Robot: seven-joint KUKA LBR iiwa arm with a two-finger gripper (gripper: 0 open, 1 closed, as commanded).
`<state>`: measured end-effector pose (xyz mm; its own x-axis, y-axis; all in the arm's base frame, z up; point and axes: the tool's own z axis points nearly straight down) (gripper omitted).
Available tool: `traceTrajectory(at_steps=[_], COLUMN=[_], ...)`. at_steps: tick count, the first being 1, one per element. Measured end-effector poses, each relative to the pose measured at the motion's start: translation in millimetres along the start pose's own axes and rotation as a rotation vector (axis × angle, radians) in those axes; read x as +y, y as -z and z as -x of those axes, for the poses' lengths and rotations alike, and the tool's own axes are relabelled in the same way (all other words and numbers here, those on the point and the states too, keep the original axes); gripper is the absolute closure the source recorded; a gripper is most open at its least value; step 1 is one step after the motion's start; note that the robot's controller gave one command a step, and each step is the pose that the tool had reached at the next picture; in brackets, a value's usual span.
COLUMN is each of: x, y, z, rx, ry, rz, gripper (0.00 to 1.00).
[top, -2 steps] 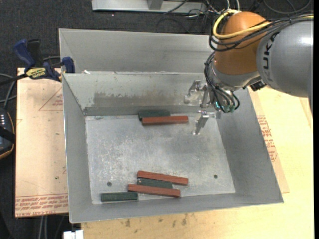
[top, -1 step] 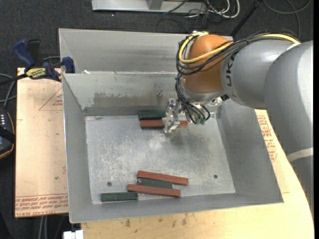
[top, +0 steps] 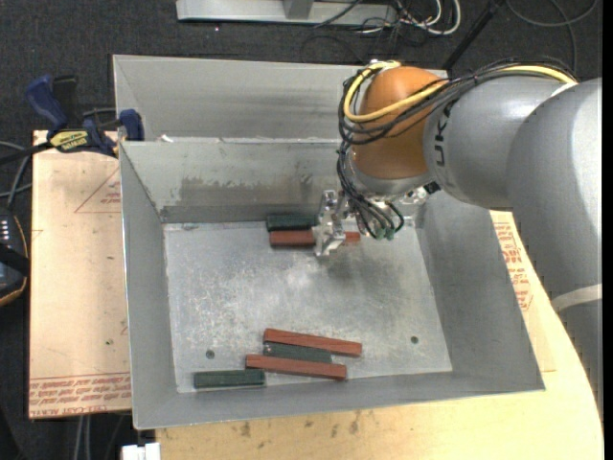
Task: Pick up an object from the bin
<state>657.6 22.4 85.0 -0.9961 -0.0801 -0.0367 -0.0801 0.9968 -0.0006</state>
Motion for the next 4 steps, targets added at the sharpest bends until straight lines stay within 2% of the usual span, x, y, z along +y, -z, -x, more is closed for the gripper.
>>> traceTrajectory(at_steps=[1,2,3,4], x=[1,1,14,14], y=[53,49,2,2], z=[4.5,2.3,10.5,10.4], rx=[0.025,0.033,0.000,0.000], ry=[-0.033,-0.033,-0.002,-0.002], rz=[0.001,0.001,0.001,0.001], gripper=[0.00,0.00,1.00,1.00])
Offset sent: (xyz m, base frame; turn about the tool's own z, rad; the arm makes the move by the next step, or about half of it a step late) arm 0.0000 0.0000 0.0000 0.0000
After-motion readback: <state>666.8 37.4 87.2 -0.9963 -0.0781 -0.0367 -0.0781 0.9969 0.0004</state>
